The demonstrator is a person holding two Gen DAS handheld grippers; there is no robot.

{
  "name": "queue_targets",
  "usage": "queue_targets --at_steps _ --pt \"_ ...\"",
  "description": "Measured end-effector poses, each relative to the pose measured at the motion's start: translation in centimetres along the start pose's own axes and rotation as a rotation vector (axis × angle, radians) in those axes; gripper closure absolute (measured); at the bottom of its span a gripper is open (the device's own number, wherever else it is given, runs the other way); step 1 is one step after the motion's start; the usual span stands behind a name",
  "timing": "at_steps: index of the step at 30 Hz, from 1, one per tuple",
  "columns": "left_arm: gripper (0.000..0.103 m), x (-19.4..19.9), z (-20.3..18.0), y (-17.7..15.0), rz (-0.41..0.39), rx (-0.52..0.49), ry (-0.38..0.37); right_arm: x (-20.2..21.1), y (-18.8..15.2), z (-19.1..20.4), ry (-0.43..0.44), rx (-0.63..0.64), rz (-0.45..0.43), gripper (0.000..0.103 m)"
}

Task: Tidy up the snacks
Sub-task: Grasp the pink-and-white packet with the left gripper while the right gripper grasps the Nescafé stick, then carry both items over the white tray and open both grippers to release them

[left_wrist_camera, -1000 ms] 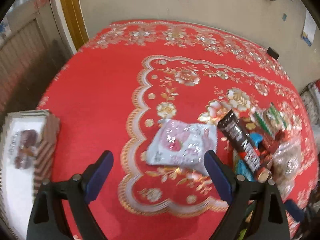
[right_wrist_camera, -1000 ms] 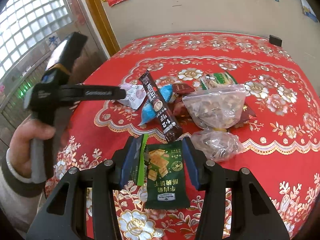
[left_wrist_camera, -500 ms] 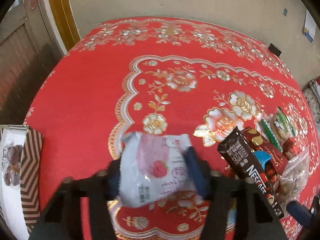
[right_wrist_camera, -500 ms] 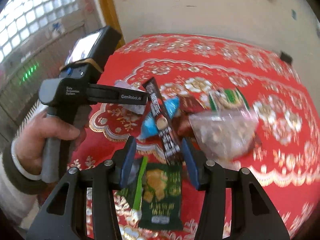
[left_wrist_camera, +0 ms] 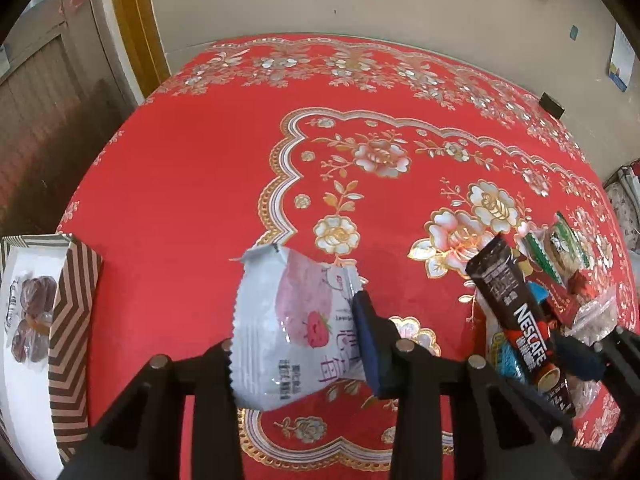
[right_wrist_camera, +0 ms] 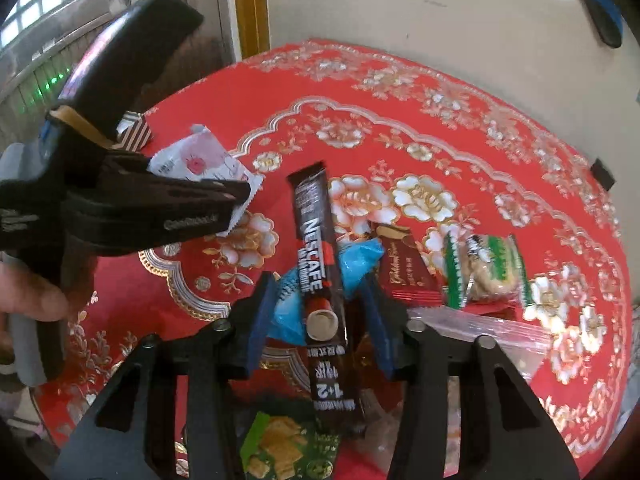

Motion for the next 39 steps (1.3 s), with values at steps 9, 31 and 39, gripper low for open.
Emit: queue_targets --at_steps 9,31,39 --pt "0.064 0.6 0.5 -0.5 -0.007 0.014 -0.018 1.9 -0.9 0.1 0.08 -0.06 -0.053 0.089" --pt "0.078 3.9 2.4 -2.3 -0.043 0.021 -0.031 5.4 0.7 3.3 0.179 -0.114 -0.169 0.094" --pt "0.083 4.2 2.5 -3.0 -0.031 0.038 -0.082 6.8 1.6 4.0 0.172 -0.105 -0.208 0.094"
Point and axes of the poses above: each gripper's, at about its wrist camera, not at the fingertips, and x roughly against the way its jaws point, z to its left, y to its top, the point moved 10 cm from there along -x, roughly the way its jaws point, and after that the axes turned 4 degrees about y, right-handed, at the moved point
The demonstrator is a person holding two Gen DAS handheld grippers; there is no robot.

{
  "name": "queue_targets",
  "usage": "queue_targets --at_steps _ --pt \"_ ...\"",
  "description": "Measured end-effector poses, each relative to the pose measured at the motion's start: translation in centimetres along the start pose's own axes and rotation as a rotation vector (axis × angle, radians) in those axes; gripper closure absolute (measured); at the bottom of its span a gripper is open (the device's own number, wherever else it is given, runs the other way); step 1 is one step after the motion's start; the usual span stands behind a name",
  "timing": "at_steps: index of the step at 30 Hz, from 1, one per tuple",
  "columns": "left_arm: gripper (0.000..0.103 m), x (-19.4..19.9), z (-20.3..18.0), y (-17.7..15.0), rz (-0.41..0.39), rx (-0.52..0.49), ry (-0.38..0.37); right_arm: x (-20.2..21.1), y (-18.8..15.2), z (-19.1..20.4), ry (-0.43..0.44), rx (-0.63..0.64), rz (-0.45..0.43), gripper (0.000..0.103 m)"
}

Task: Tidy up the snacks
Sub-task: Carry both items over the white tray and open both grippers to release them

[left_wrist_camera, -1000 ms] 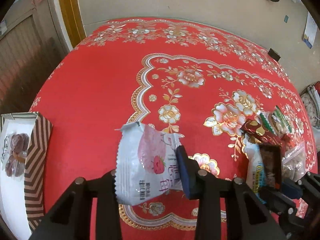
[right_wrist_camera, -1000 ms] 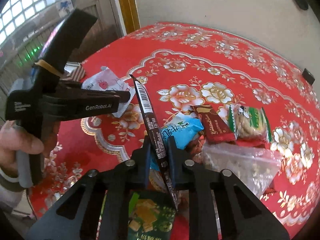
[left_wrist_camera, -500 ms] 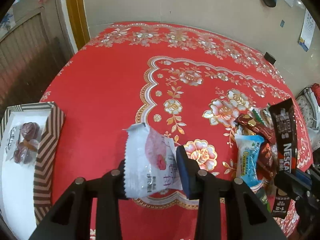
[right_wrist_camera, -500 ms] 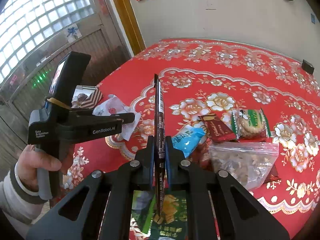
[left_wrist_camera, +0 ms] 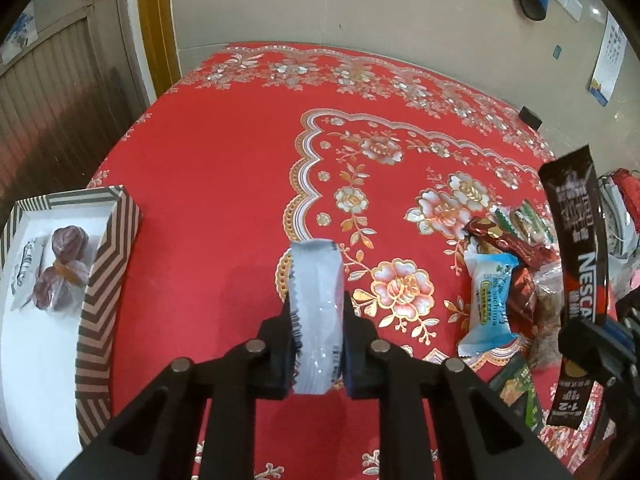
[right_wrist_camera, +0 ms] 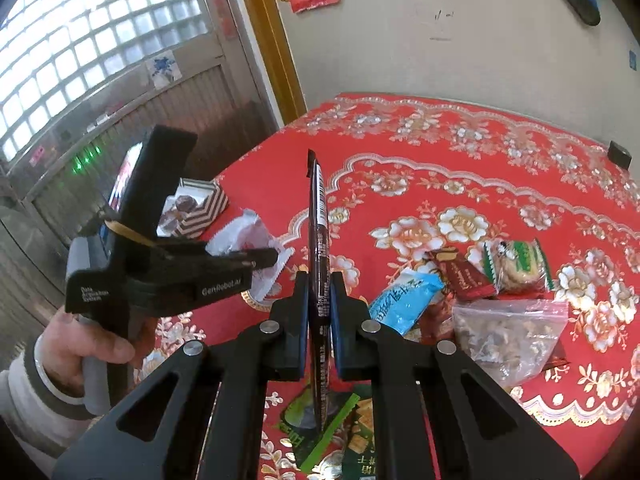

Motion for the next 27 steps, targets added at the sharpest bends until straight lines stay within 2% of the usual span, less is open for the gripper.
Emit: queue_targets --at_steps 9,27 --pt "0.084 2.4 0.9 0.2 -0.036 0.005 0.0 -0.7 0.6 1.9 0.025 0.025 -0.002 0.094" --pt "0.084 6.1 5.9 -0.3 -0.107 0.023 0.082 -4.0 1.1 6.4 0.078 0.041 0.012 0.094"
Point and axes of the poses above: each gripper's, at about its wrist camera, not at the fingertips, and x roughly against the way its jaws point, z to its left, y to its top, the point moved 10 cm from there along -x, roughly the way its jaws point, and after that the axes turned 4 degrees about y, right-handed, at the moved point
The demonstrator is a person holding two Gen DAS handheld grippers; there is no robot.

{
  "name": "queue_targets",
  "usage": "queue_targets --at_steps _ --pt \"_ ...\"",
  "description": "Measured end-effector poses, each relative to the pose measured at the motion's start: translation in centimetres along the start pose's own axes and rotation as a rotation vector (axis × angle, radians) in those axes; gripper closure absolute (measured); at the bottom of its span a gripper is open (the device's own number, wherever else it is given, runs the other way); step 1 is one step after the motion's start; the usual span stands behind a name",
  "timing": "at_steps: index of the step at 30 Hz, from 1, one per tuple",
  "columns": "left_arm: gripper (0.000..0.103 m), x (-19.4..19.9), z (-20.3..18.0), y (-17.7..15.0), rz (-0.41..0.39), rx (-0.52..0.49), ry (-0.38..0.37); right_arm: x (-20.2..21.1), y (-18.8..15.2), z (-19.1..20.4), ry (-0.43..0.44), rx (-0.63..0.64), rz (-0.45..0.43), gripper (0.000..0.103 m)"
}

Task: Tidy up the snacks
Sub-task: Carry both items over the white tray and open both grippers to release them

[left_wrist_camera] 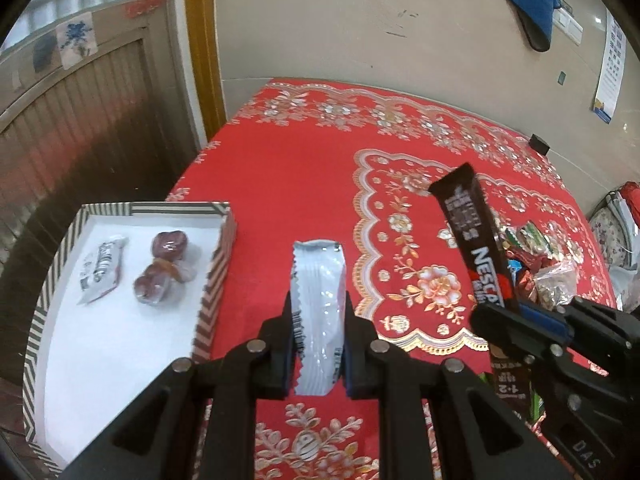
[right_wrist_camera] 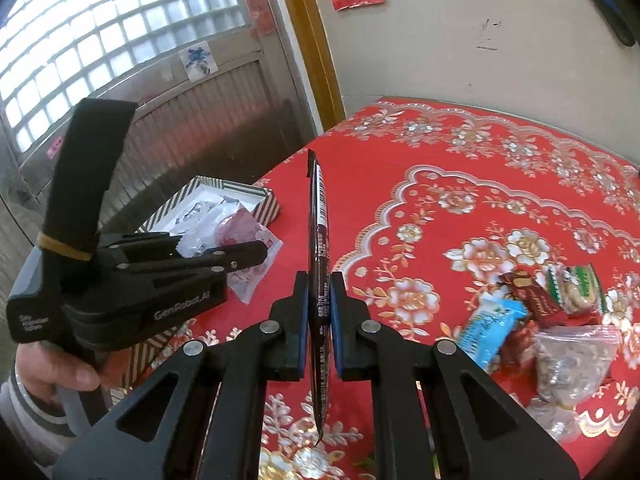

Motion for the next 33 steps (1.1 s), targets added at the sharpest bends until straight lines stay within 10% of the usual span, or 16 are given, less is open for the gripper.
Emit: queue_targets --at_steps 33 --pt "0.084 1.3 14.8 -0.5 -0.018 0.162 0.135 -8.4 2.5 9.5 0.106 0.071 0.089 0.094"
Point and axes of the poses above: each gripper's, at about its wrist camera, not at the fingertips, and x roughly against the way its jaws point, z to its left, y to its top, the point moved 10 cm from there along -x, roughly the way its jaws point, and after that the axes turned 4 degrees about y, right-handed, at the moved point
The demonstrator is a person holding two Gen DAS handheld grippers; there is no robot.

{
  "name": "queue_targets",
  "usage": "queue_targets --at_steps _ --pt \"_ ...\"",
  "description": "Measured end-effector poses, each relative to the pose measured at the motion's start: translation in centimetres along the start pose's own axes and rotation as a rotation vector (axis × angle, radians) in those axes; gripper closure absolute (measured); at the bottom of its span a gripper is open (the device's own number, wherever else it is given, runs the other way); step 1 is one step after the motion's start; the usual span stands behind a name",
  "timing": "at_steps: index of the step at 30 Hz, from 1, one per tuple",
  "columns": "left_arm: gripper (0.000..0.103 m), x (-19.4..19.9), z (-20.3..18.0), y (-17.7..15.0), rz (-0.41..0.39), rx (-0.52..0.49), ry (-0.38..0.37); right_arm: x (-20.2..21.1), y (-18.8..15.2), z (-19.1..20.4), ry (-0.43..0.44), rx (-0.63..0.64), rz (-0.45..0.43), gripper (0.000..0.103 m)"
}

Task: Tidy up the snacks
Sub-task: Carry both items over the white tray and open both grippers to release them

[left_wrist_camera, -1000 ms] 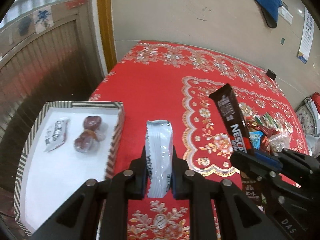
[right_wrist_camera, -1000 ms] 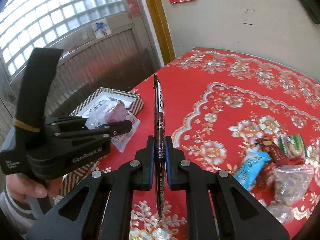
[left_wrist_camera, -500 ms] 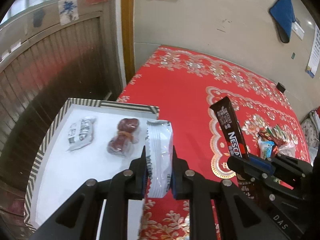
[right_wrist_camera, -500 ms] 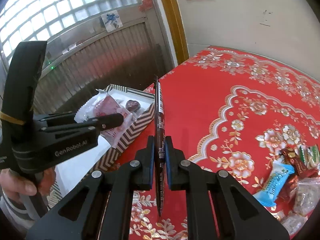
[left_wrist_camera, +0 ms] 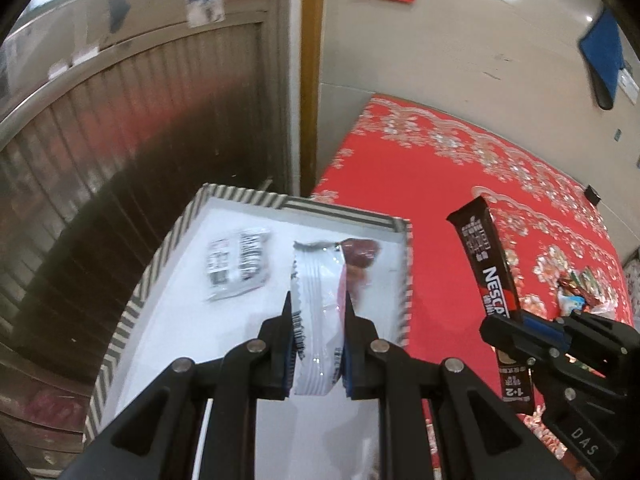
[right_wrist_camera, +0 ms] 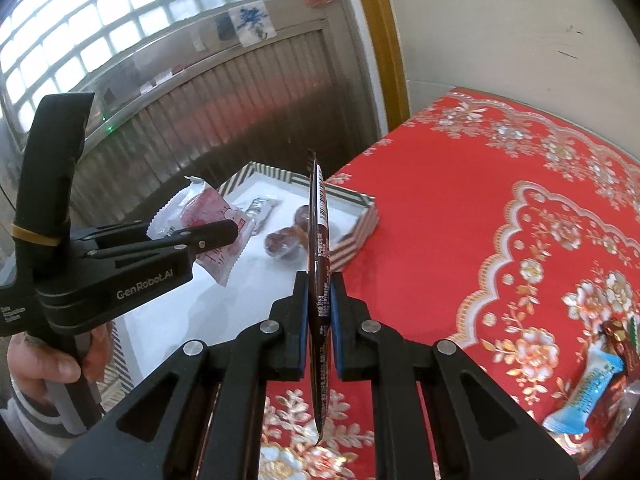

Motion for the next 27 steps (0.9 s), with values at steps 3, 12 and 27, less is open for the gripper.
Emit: queue_targets --at_steps 3,12,27 --pt "0.084 -0.4 1.3 -0.4 0.013 0.018 0.005 -0.9 0.4 1.1 0.015 0.007 0.014 0.094" --pt "0.084 -1.7 4.8 -1.5 0.044 0.055 0.041 -5.3 1.4 5.3 0.076 0.02 0.08 0.094" --pt "0.075 -3.4 6.2 -3.4 0.087 0.066 0.108 -10.3 -1.9 5.2 0.132 -0.125 0.171 0.092"
Point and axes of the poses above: each gripper's, at about its wrist camera, not at the fingertips, and x roughly against the way its jaws point, z to its left, y to its top, the point moved 10 cm from there along -x, roughly the way its jaws point, and after that the axes turned 4 degrees about y, right-handed, at the moved point
